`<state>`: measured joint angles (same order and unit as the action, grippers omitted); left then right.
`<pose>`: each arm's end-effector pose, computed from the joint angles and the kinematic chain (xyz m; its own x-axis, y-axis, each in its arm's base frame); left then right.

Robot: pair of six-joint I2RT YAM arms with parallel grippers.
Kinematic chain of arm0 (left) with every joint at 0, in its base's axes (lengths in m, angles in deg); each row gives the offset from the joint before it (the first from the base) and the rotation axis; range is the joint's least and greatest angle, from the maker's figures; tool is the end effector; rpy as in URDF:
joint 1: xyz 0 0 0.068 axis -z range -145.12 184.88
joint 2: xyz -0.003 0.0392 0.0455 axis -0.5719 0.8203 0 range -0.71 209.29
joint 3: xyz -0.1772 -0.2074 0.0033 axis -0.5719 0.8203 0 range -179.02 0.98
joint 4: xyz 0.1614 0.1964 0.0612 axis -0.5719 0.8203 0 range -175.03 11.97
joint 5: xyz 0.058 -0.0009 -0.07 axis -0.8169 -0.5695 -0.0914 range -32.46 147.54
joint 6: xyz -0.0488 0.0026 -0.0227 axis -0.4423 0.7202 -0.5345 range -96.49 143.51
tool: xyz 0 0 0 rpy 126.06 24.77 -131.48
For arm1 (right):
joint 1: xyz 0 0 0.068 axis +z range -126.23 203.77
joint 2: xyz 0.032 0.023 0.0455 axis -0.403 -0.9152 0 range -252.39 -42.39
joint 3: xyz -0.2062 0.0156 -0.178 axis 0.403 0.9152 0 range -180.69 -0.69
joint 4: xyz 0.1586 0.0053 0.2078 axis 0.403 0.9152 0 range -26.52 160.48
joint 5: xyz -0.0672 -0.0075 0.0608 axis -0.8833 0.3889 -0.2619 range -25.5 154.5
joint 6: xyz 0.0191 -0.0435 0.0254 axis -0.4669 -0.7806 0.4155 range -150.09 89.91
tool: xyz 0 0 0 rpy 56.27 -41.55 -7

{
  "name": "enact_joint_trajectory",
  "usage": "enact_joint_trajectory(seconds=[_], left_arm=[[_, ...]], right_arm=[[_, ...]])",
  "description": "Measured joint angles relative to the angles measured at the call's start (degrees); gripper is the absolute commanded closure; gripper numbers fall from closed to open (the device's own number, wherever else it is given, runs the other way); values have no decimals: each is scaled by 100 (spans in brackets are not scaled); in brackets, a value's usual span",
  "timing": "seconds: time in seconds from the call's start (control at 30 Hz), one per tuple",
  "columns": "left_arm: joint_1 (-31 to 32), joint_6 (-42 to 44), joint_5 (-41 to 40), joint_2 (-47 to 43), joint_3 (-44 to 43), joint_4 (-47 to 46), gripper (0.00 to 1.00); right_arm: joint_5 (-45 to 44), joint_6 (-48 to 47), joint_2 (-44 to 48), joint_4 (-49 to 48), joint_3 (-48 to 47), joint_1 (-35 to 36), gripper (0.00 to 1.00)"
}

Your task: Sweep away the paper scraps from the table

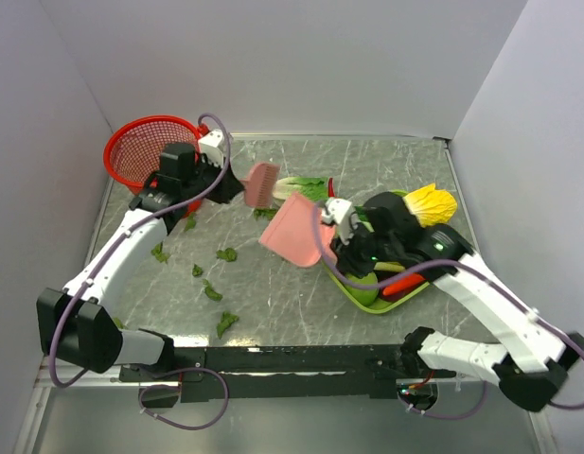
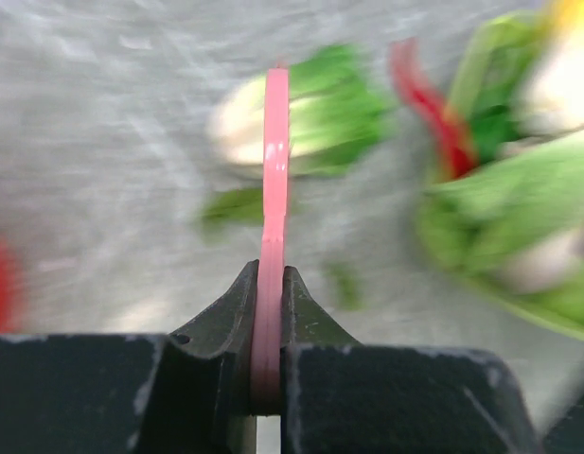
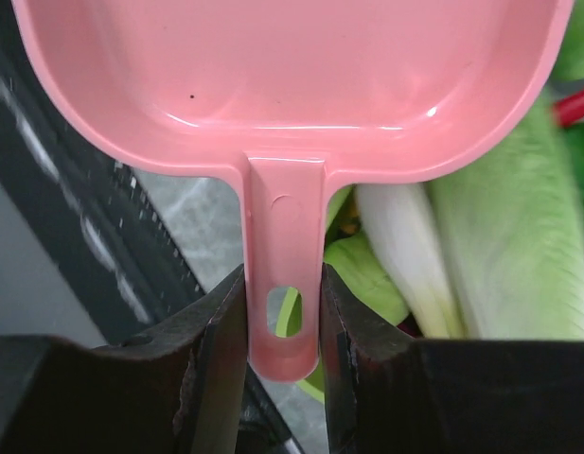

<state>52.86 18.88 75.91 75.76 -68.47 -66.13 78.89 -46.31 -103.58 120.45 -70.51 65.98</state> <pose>0.2873 -0.1050 0.3527 -0.4597 0.0687 -0.8854 0.5272 0.8234 -0.2099 0.1409 0.1397 0.3600 -0.3153 -0.6514 -0.6901 -0.8970 0.4420 -0.0074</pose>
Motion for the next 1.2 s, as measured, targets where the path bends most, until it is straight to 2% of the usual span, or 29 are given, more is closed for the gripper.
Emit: enact_joint_trajectory(seconds=[0.2, 0.43, 0.63, 0.77, 1.03, 1.2], left_arm=[[52, -2046, 1471, 452, 820, -1316, 99], [293, -2610, 1884, 1582, 870, -1255, 99], [251, -2164, 1665, 1526, 909, -538, 99], [70, -1738, 1279, 1099, 1128, 107, 99], [-737, -243, 1025, -592, 1462, 1342, 99], [-702, 219, 938, -1744, 1471, 872, 99]], right_arm=[[-439, 273, 562, -501, -2, -442, 100], [-479, 466, 282, -876, -2, -1231, 100], [-356, 485, 260, -1067, -2, -1366, 100], [-232, 450, 264, -1078, 24, -1375, 100], [-76, 376, 293, -1069, 284, -1370, 100], [35, 374, 299, -1104, 284, -1370, 100]])
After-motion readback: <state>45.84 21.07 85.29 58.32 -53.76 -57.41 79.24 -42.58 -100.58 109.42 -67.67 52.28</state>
